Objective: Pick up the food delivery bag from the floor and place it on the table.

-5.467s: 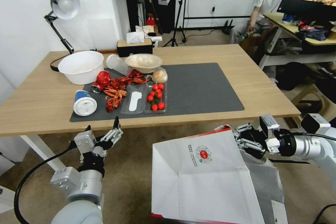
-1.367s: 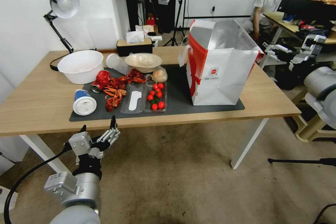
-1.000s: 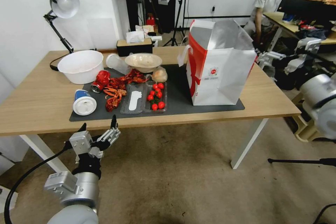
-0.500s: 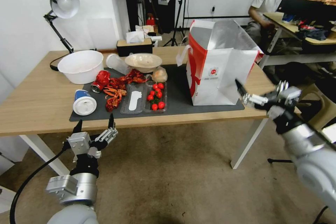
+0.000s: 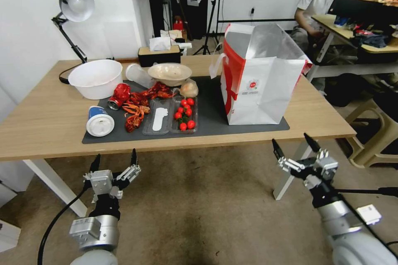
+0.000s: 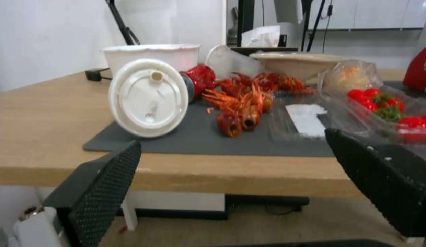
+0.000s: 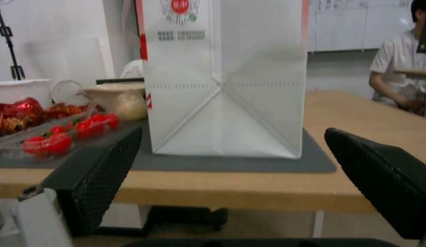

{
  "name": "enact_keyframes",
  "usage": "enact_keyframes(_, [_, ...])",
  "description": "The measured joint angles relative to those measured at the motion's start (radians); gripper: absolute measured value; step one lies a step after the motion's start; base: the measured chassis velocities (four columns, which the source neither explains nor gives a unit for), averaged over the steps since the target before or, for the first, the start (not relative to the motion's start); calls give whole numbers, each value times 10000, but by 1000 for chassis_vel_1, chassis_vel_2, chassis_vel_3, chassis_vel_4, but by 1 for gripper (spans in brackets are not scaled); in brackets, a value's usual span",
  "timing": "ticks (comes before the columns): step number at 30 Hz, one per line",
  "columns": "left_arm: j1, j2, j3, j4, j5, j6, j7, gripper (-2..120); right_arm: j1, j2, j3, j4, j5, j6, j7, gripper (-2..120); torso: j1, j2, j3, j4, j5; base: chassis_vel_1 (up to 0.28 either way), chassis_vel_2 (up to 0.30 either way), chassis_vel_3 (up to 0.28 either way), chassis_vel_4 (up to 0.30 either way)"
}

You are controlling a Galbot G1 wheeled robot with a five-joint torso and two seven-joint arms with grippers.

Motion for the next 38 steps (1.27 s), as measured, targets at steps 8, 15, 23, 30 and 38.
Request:
enact_keyframes(8, [166,-84,32,330,160,-278,199,100,367,534,-453,-328,-273,-92,-9,100,0,-1,1,3,0,0,0,0,0])
enact_keyframes(15, [140,-87,-85,682,331,-614,330,100,685,603,-679,-503,-192,-274,14,100,0,-1,1,1,0,0,0,0,0])
enact_keyframes(23, [141,-91,-115,814,441,-674,324,100,842,512,-741,-553,-146,-362,-18,100,0,-1,1,1,1,0,0,0,0])
enact_keyframes(30, [138,-88,-119,814,441,-674,316,100,842,500,-741,-553,-135,-367,-22,100,1,-1,1,1,1,0,0,0,0])
enact_keyframes(38, [138,-87,-119,808,441,-666,309,100,842,495,-736,-551,-129,-372,-22,100,1,-1,0,1,1,0,0,0,0])
